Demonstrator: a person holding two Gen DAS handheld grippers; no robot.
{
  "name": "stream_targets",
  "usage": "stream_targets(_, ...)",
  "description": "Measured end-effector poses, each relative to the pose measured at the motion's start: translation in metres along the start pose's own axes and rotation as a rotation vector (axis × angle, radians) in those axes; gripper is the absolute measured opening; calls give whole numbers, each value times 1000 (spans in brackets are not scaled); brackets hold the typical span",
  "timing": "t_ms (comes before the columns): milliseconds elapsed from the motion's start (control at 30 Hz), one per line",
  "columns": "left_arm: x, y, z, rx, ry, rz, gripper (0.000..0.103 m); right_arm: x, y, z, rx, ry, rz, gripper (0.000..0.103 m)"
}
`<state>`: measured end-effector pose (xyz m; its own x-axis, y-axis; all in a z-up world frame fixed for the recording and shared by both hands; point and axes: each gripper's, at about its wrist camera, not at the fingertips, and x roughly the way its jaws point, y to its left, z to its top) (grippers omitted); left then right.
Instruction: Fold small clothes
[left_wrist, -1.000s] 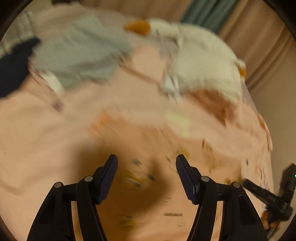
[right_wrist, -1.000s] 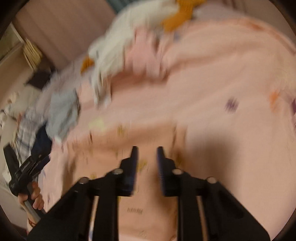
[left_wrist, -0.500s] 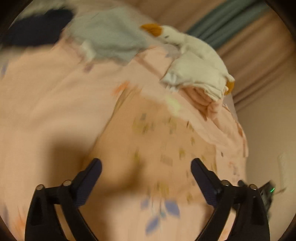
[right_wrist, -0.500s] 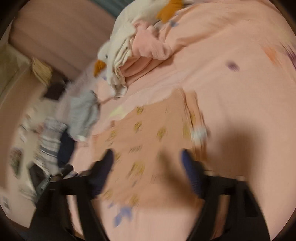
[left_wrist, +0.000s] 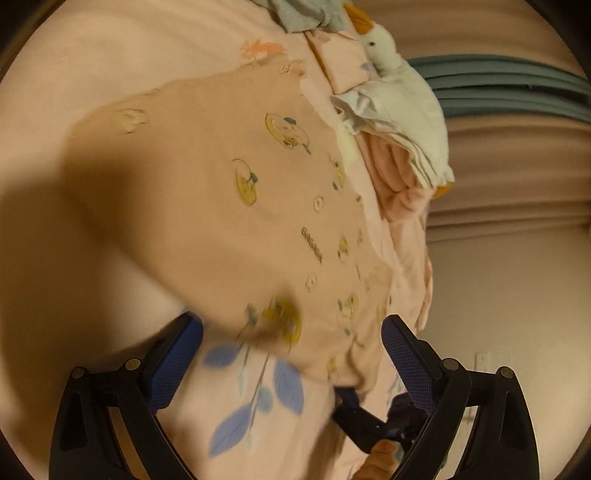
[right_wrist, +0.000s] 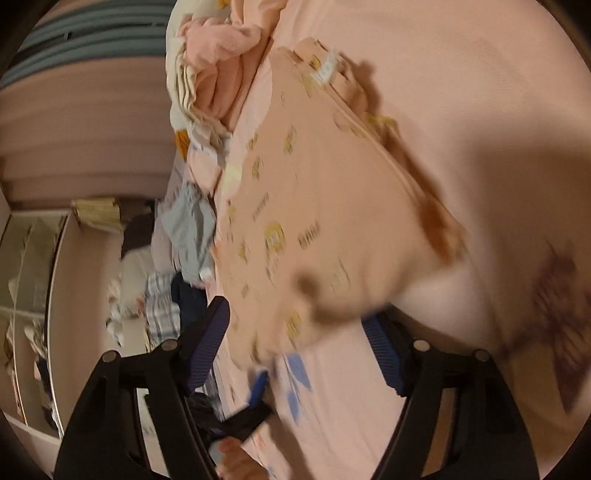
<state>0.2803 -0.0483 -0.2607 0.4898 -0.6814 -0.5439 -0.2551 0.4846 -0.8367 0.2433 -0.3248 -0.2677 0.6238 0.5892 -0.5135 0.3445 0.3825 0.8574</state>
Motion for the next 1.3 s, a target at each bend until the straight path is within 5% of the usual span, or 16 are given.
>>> stream_targets(167, 18, -9, 26, -11, -104, 1, 92, 11, 6, 23, -7, -16, -14, 69)
stream_targets(200, 18, -8, 26, -2, -117, 22, 72, 13, 5, 25, -10, -25, -15, 64)
stream_targets(233, 20, -9, 28, 13, -137, 109, 43, 16, 4, 27, -21, -33, -29, 50)
stream_targets(267, 23, -9, 31, 31, -136, 193, 30, 20, 2, 28, -40, -42, -69, 22)
stream_targets(300, 23, -9, 30, 51, -140, 251, 13, 23, -2, 30, -53, -46, -113, 10)
stream_targets(500, -24, -31, 6, 203, -233, 286, 6, -6, 2, 20, -78, -71, -11, 8)
stream_targets(633, -84, -39, -35, 234, -233, 169, 6, -61, 24, -19, -185, -89, 11, 8)
stream_targets(733, -114, -32, -80, 285, -231, 165, 6, -97, 17, -56, -222, -73, 31, 8)
stream_targets(867, -134, 2, -146, 327, -194, 192, 6, -135, -16, -115, -271, -36, -58, 10)
stream_targets(967, -125, 43, -155, 244, -175, 303, 6, -144, -48, -140, -296, -43, -194, 14)
stream_targets(1067, -136, 69, -154, 205, -196, 261, 6, -164, -74, -150, -297, -118, -296, 11)
stream_targets(1167, -163, 63, -152, 226, -251, 325, 6, -193, -77, -151, -298, -207, -352, 19)
stream_targets(1233, -182, 46, -154, 283, -343, 389, 6, -218, -71, -148, -318, -337, -479, 20)
stream_targets(1300, -187, 15, -154, 389, -360, 378, 6, -232, -58, -144, -345, -370, -466, 20)
